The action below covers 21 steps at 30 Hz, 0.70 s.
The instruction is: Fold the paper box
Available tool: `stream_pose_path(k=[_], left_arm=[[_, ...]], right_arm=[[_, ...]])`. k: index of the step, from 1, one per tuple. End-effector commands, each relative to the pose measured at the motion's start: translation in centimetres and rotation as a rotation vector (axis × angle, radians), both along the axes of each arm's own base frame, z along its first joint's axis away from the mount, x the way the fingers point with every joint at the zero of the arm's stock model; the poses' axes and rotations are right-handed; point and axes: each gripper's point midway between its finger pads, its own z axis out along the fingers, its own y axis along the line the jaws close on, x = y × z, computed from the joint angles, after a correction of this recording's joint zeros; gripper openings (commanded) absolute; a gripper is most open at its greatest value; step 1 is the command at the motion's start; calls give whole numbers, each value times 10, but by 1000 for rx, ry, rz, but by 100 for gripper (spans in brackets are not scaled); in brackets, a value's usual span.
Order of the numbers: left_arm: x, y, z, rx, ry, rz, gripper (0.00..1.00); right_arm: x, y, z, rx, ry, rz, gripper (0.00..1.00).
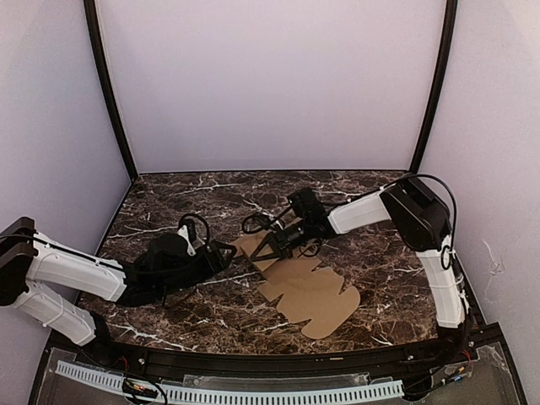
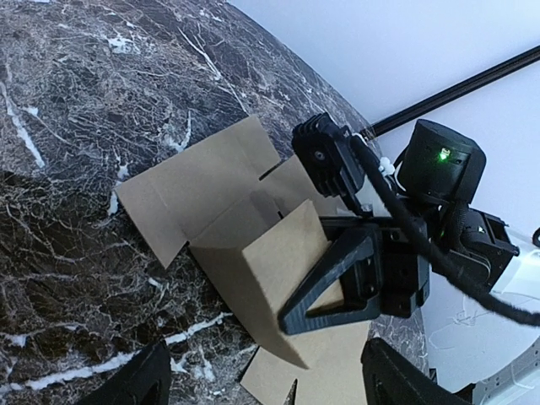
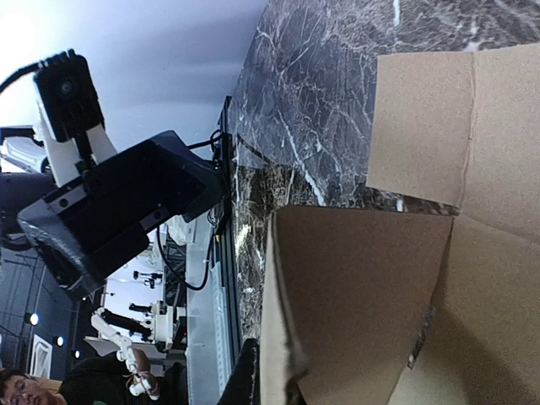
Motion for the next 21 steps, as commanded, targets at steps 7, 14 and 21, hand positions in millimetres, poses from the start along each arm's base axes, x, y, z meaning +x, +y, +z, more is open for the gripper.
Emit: stream_pose_path(k=[7, 14, 21], left_arm=[[4, 7, -22, -8, 80, 24, 80], [9, -1, -46, -42, 164, 16, 73], [20, -19, -58, -106, 184, -30, 58]], right_arm=[[-34, 17, -64, -194, -40, 55, 2], [-41, 20, -72, -195, -10, 79, 10], [-43, 20, -71, -191, 7, 87, 11]])
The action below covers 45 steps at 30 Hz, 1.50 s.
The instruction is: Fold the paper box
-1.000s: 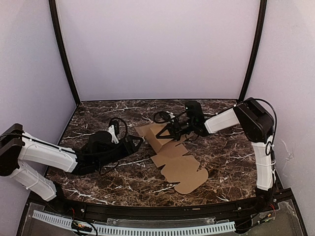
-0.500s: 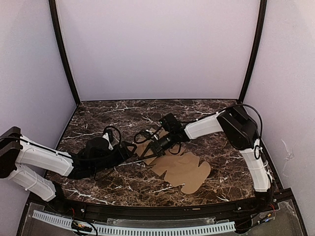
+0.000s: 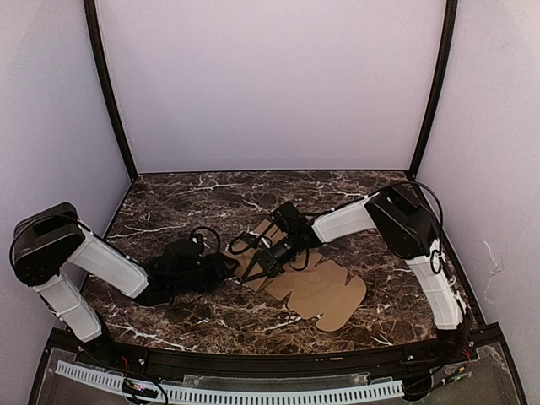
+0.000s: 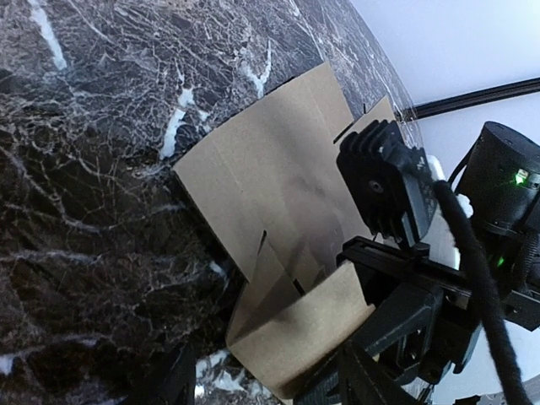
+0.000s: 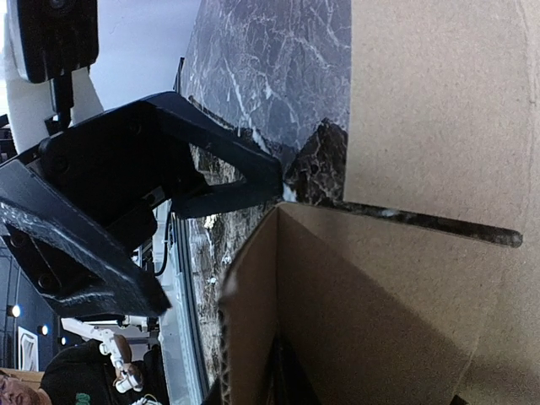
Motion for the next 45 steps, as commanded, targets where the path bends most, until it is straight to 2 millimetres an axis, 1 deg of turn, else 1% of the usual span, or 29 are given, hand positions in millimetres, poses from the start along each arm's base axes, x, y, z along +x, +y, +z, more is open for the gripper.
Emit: stream_pose_path(k=[1, 4, 6, 7, 9, 10, 11, 13, 17, 24, 26, 28, 30, 33, 35, 37, 39, 41, 43, 45], left_arm=[[9, -21, 4, -93, 4, -43, 57], [14, -26, -4, -125, 18, -46, 48], [16, -30, -7, -154, 24, -50, 43], [16, -32, -8, -167, 29, -60, 41], [17, -32, -11, -192, 32, -60, 31], [17, -32, -11, -207, 29, -54, 28], [18, -31, -11, -212, 29, -52, 23], [18, -29, -11, -222, 24, -43, 17], [19, -27, -14, -220, 28, -40, 11], [22, -31, -22, -225, 35, -53, 2], [23, -34, -22, -231, 37, -59, 1], [24, -35, -22, -234, 36, -64, 1], [24, -35, -21, -236, 32, -66, 1], [23, -34, -20, -239, 27, -68, 1], [22, -34, -20, -238, 27, -73, 1], [22, -35, -20, -237, 26, -82, 1], [22, -38, -19, -231, 27, -95, 1], [22, -40, -19, -218, 30, -111, 1], [22, -42, -18, -206, 31, -123, 1], [21, -43, -18, -194, 33, -134, 1]], right_arm=[[-7, -5, -27, -63, 36, 3, 11], [-7, -5, -22, -53, 31, 7, 12], [-7, -4, -18, -50, 22, 10, 15], [-6, -4, -16, -49, 14, 10, 17], [-6, -6, -12, -54, 0, 12, 22], [-5, -8, -11, -63, -11, 9, 25], [-3, -11, -10, -74, -27, 7, 28], [4, -18, -7, -103, -67, -9, 35], [22, -36, 1, -190, -175, -48, 49], [43, -60, 30, -264, -348, -93, 63], [51, -66, 38, -273, -382, -111, 65], [63, -77, 49, -271, -417, -135, 65], [81, -94, 57, -271, -447, -174, 64], [124, -137, 67, -292, -483, -281, 64], [149, -165, 73, -305, -508, -345, 64], [171, -187, 75, -335, -546, -392, 64], [188, -204, 69, -371, -592, -399, 65], [199, -215, 59, -401, -625, -394, 66], [208, -221, 51, -422, -640, -391, 67], [211, -221, 45, -400, -611, -384, 67]])
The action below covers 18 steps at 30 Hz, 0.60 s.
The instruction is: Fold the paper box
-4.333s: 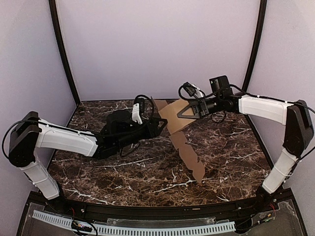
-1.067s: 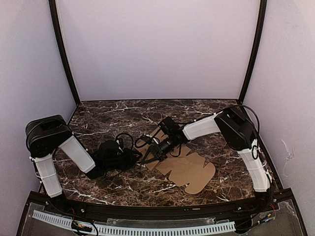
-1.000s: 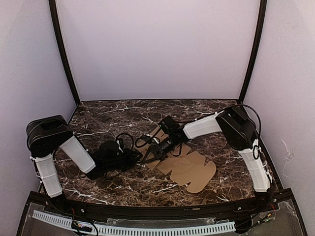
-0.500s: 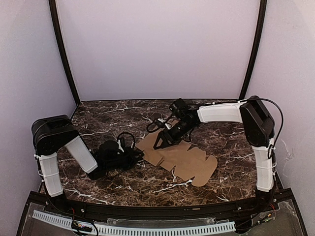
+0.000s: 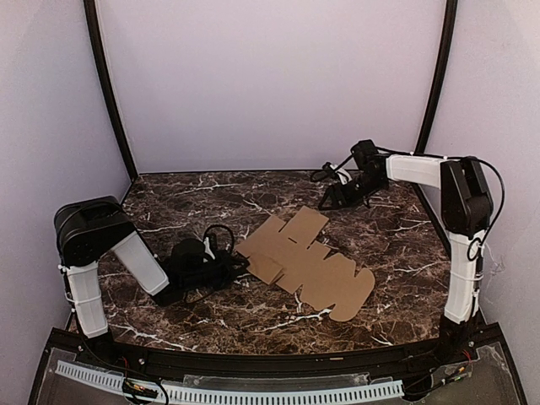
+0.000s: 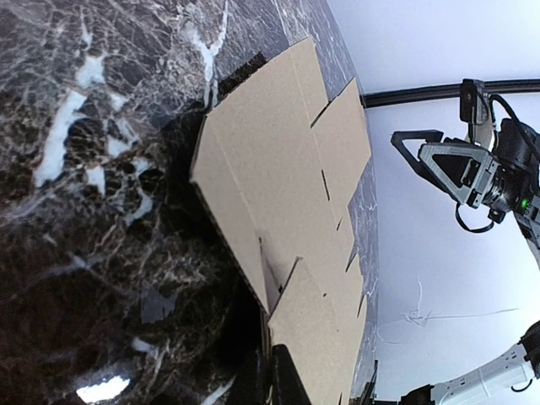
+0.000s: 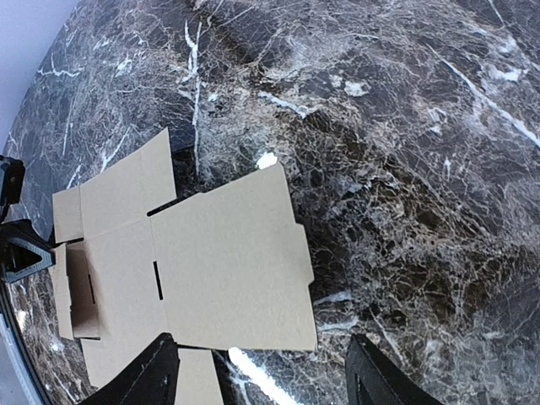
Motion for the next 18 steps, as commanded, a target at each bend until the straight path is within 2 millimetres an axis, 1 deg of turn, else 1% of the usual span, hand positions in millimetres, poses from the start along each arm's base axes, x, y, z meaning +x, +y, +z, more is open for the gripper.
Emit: stream_pose_path(k=[1, 6, 10, 12, 15, 18], left_arm=[[-1, -2, -2, 55, 0, -45, 1], [-1, -4, -2, 64, -1, -54, 1], [-1, -5, -1, 67, -2, -59, 1], [-1, -5, -2, 71, -1, -62, 1], [-1, -6, -2, 71, -1, -65, 1], [-1, -6, -3, 77, -2, -67, 2]], right_arm=[[5, 6, -22, -20, 13, 64, 68], [8, 12, -35, 24, 75, 82, 67], [6, 18, -41, 57, 111, 99, 63], [6, 17, -45, 50, 115, 95, 62], [3, 18, -47, 60, 120, 113, 56], [-8, 28, -44, 136, 162, 155, 46]])
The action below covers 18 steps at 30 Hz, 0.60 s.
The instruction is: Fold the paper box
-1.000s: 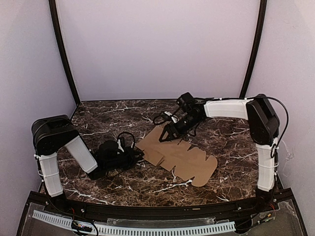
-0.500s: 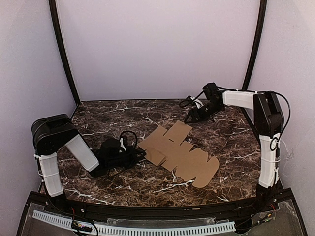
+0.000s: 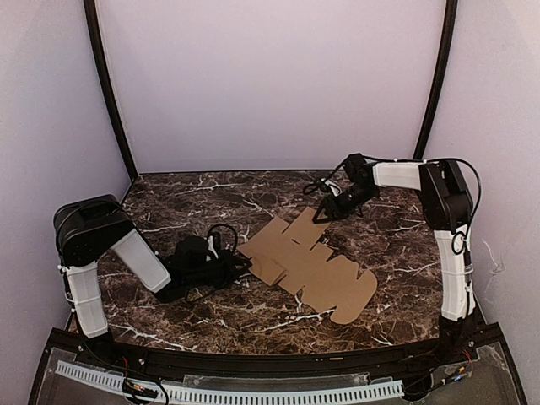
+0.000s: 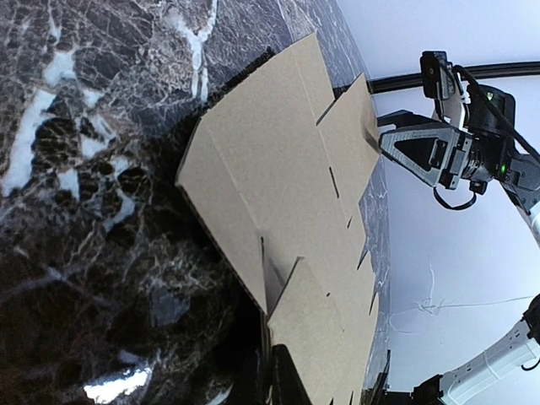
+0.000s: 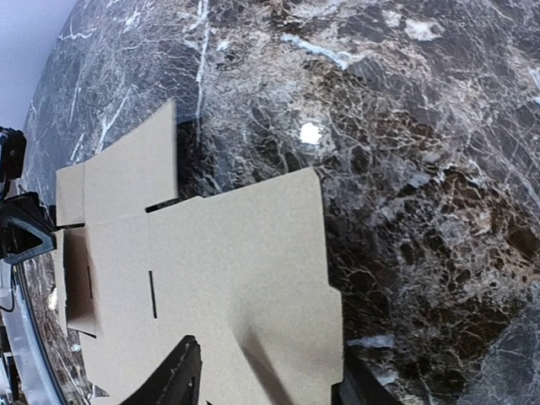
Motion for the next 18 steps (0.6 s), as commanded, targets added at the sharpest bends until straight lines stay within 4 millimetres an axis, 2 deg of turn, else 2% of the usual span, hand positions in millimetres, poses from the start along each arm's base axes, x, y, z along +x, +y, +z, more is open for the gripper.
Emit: stream_pose_path(k=[1, 5, 8, 14, 18], left_arm=[[-2, 1, -1, 35, 1, -20, 2], [-1, 1, -2, 35, 4, -19, 2], [-1, 2, -4, 34, 7, -17, 2], [-1, 2, -4, 31, 9, -17, 2], [-2, 1, -4, 30, 10, -20, 3]], right_arm=[[-10, 12, 8, 115, 52, 56, 42], [-21, 18, 16, 183, 94, 91, 33], [-22, 16, 16, 166, 82, 94, 28], [-21, 8, 8, 91, 44, 80, 11], [-23, 7, 6, 21, -22, 85, 8]])
